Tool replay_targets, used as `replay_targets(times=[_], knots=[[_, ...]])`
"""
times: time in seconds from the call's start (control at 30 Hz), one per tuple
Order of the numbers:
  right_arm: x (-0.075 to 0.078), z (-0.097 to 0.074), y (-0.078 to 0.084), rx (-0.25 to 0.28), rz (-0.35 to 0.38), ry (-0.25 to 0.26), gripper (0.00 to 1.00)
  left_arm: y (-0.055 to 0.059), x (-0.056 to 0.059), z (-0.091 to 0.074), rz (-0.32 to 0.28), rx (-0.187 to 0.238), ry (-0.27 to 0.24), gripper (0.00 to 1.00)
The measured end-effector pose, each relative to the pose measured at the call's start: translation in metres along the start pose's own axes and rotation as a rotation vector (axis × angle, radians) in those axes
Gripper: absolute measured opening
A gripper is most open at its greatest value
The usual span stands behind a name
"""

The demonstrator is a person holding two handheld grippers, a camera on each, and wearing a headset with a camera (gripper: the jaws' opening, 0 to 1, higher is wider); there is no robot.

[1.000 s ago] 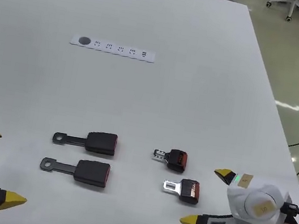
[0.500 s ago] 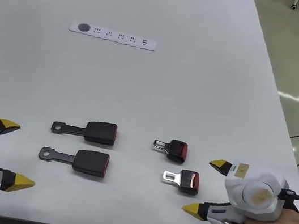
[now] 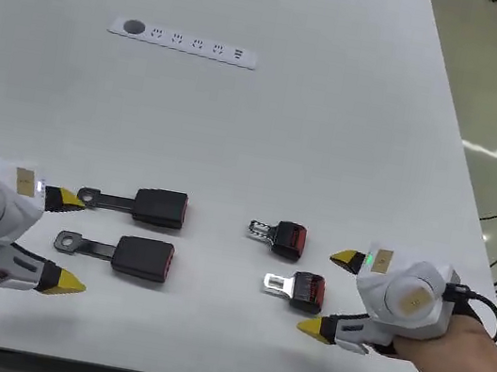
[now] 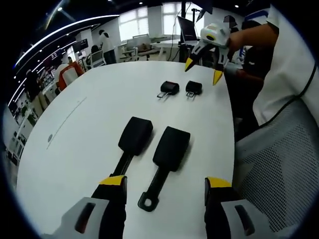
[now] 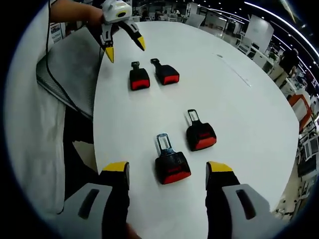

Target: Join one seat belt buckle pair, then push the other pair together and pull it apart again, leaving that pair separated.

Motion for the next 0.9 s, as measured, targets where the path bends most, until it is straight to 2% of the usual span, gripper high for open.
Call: replay_targets(times=[0.2, 0.27, 0.4, 0.47, 0.57, 0.77, 0.9], knots=[[0.003, 0.009, 0.003, -0.035, -0.036, -0.024, 0.58, -0.004, 0.001, 0.019, 0.064, -0.019, 0.077, 0.59], [0.005, 0.011, 0.004, -0.044, -0.043, -0.027, 0.58, -0.004, 0.001, 0.026, 0.055, -0.019, 0.103, 0.56], [0.008, 0.017, 0.007, -0.066, -0.063, -0.044, 0.54, -0.009, -0.003, 0.035, 0.073, -0.021, 0.122, 0.54], [0.011, 0.019, 0.007, -0.070, -0.073, -0.036, 0.57, -0.012, -0.003, 0.038, 0.092, -0.020, 0.133, 0.52], [0.014, 0.022, 0.010, -0.083, -0.062, -0.050, 0.54, -0.012, -0.003, 0.045, 0.136, -0.047, 0.164, 0.49], [0.015, 0.026, 0.012, -0.100, -0.063, -0.082, 0.43, -0.010, -0.004, 0.055, 0.153, -0.055, 0.193, 0.45], [0.018, 0.031, 0.015, -0.107, -0.065, -0.094, 0.41, -0.013, -0.005, 0.058, 0.161, -0.053, 0.202, 0.44]])
Point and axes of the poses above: the centre of the closed fingertips' face, and the gripper's own axes: z roughly forward along the fingers, x roughly to its right, y roughly out of its underside, the point moved 5 cm from there along -z, roughly backward along the fingers, and after that the axes turned 8 degrees about z, right-handed, at the moved point
